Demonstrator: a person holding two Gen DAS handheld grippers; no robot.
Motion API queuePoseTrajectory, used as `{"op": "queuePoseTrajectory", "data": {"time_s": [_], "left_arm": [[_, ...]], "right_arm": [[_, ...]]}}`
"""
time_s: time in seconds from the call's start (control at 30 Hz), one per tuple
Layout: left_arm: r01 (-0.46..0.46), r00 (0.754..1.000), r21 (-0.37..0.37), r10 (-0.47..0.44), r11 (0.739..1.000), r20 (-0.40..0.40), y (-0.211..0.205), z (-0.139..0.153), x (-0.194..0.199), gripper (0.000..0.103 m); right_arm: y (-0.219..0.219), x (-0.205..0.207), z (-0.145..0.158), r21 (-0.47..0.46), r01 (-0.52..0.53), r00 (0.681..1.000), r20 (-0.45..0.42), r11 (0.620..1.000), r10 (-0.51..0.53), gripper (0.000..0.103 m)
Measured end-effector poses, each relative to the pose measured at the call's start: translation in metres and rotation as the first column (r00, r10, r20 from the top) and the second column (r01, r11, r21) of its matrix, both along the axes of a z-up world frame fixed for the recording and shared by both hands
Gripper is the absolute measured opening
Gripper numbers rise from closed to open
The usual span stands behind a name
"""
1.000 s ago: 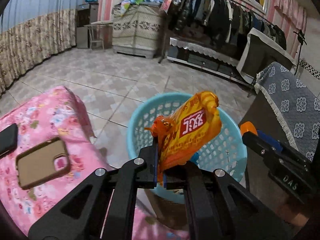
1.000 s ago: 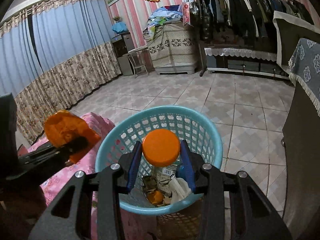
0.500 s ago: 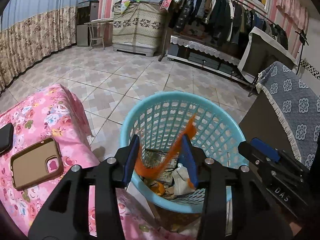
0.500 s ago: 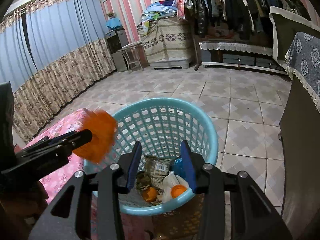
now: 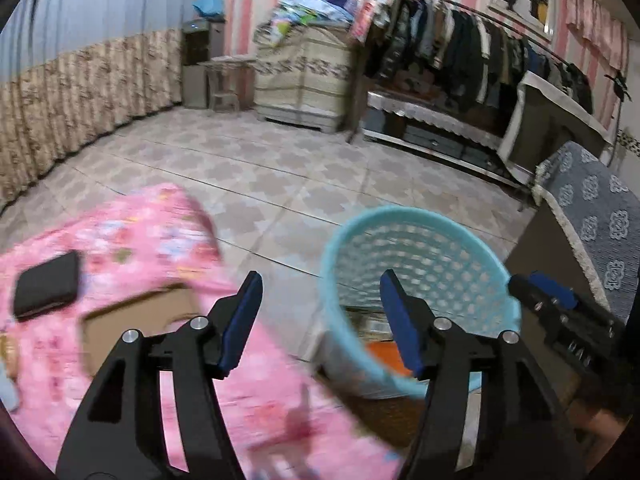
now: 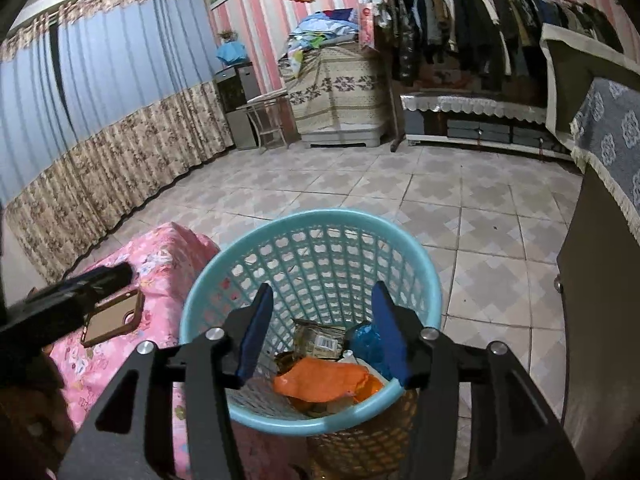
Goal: Collect trash
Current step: 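Move both tools back over the table toward the receipt and yellow lid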
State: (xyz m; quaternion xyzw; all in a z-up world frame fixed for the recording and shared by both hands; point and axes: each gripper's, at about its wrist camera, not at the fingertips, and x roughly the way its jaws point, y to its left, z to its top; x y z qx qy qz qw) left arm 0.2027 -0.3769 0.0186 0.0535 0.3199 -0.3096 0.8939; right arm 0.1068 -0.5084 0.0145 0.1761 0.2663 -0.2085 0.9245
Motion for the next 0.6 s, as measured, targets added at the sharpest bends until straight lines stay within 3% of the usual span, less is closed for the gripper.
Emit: {"op": "queuePoseTrajectory", "data": {"time_s": [0.1, 0.23, 0.43, 0.6], "left_arm": [[-0.075, 0.996, 0.001, 0.075, 0.997, 0.040, 0.052, 0.014, 0.001, 0.064], [-0.229, 0.971, 0.010, 0.227, 0.973, 0.075, 0.151, 0.030, 0.004, 0.069], [-0.461, 0.886, 0.062, 0.455, 0.885, 0.091, 0.292, 0.032, 0.008, 0.072], [-0.569, 0.823, 0.013, 0.568, 0.823, 0.023, 0.366, 0.015, 0.017, 0.072]], "right_arm": [[0.020, 0.012, 0.011, -0.018, -0.047, 0.999, 0.010, 0.999, 0.047, 0.055], [0.069, 0.032, 0.031, -0.067, -0.147, 0.988, 0.032, 0.987, 0.149, 0.063], [0.152, 0.070, 0.057, -0.098, -0.296, 0.952, 0.054, 0.950, 0.302, 0.064], [0.233, 0.097, 0.067, -0.139, -0.427, 0.899, 0.045, 0.893, 0.436, 0.067]]}}
